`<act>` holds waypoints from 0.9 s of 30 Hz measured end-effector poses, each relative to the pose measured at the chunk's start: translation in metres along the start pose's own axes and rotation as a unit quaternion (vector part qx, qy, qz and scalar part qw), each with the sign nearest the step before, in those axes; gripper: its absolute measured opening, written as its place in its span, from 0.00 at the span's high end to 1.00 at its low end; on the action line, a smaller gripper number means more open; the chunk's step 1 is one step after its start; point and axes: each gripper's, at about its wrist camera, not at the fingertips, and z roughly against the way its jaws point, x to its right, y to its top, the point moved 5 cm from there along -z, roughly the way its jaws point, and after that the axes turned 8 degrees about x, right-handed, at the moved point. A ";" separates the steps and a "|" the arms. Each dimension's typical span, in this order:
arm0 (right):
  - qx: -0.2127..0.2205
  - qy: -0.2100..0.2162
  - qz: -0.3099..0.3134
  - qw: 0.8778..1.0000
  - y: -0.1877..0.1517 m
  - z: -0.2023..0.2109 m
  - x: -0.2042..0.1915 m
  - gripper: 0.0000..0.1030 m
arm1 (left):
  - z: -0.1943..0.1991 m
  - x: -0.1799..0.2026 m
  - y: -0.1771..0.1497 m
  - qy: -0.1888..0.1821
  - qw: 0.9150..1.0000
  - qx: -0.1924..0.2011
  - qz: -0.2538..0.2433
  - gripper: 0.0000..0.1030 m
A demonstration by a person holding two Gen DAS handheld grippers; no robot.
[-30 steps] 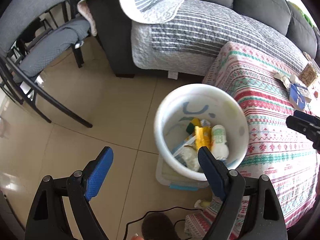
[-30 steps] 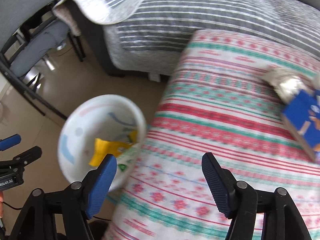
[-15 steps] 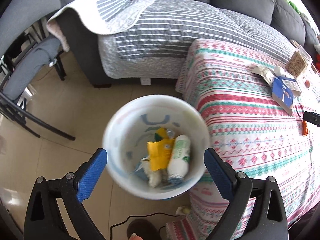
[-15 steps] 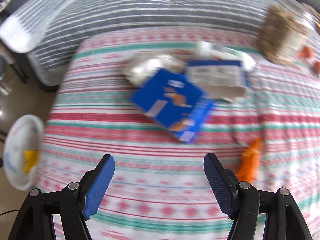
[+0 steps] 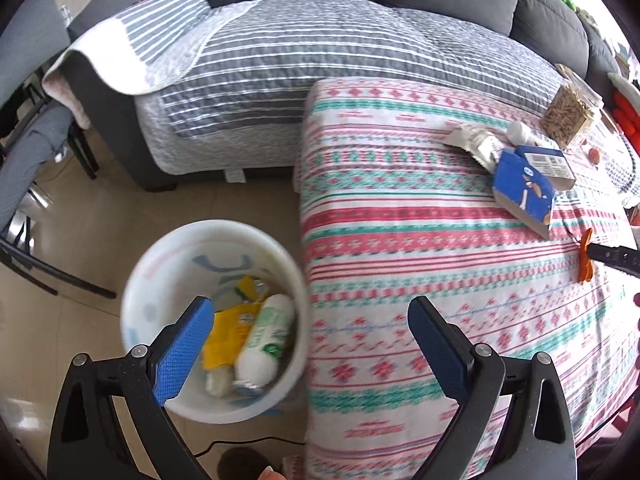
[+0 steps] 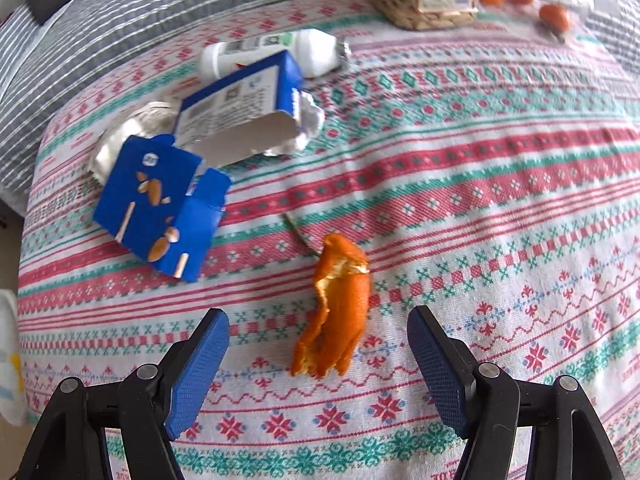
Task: Collect trash
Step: 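Grasp the orange peel on the tablecloth with the right tool, then grasp the blue almond box with the left tool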
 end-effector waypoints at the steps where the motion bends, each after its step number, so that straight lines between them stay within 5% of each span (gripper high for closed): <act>1: -0.003 0.000 -0.004 1.000 0.000 -0.004 0.001 0.28 | -0.001 0.006 0.002 -0.003 1.000 0.001 0.002 0.04; 8: -0.019 0.003 -0.025 1.000 -0.004 -0.019 0.013 0.62 | -0.007 0.046 0.012 -0.027 0.999 -0.005 0.026 0.04; 10: -0.018 0.008 -0.022 1.000 -0.002 -0.018 0.014 0.79 | -0.009 0.057 0.014 -0.030 0.999 -0.009 0.029 0.04; 27: -0.002 0.038 -0.049 0.998 -0.001 0.036 0.075 0.83 | -0.046 0.181 0.057 -0.070 0.989 -0.062 0.115 0.04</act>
